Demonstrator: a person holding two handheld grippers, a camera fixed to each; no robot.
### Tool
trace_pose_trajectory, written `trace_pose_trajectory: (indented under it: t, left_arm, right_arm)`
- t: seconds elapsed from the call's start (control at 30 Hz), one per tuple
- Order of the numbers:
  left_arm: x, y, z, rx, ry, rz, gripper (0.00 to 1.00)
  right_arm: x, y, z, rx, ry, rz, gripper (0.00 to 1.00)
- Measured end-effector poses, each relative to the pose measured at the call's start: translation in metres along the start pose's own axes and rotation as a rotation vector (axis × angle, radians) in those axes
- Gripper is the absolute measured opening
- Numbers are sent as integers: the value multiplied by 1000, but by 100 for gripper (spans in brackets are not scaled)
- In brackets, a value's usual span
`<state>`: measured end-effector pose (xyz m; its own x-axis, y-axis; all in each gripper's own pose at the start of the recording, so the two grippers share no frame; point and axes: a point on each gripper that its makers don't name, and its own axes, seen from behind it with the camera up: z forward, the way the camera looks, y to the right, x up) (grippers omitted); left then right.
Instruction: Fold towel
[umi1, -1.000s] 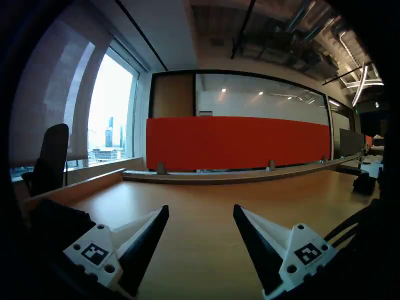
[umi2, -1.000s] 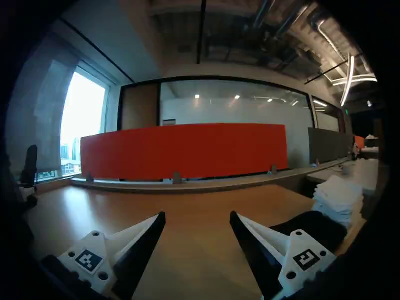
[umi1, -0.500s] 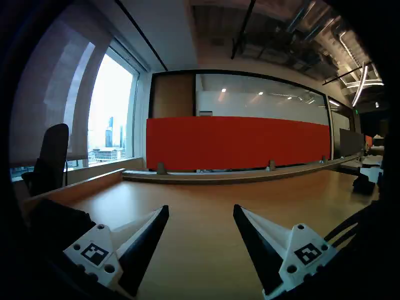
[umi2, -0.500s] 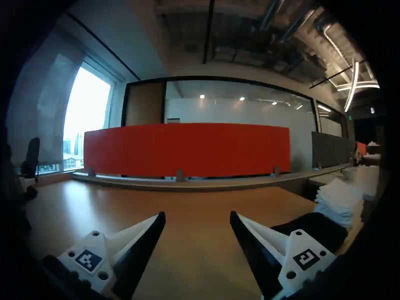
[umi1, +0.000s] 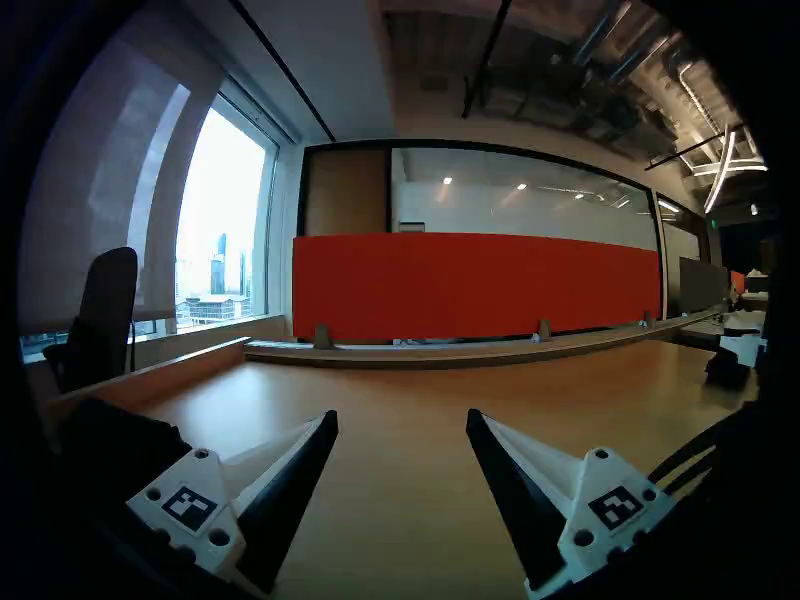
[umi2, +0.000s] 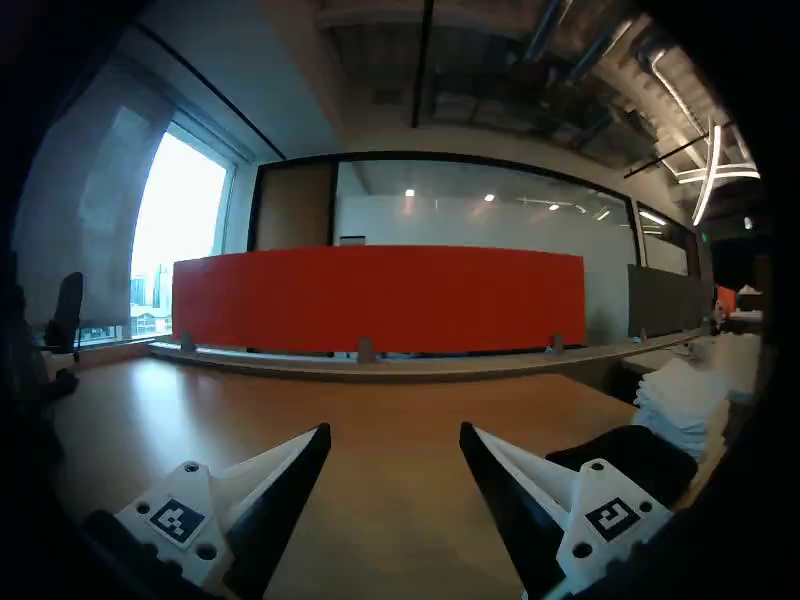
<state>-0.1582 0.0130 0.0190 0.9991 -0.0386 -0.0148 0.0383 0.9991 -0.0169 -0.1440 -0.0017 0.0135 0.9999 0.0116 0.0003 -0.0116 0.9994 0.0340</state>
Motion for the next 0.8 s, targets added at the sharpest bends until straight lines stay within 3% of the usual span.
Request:
trace_pose_trajectory:
  t: [0.8]
  left_arm:
    - [1,1,-1,0,0,0,95]
  right_arm:
    - [0,2,0,-6,-1,0,100]
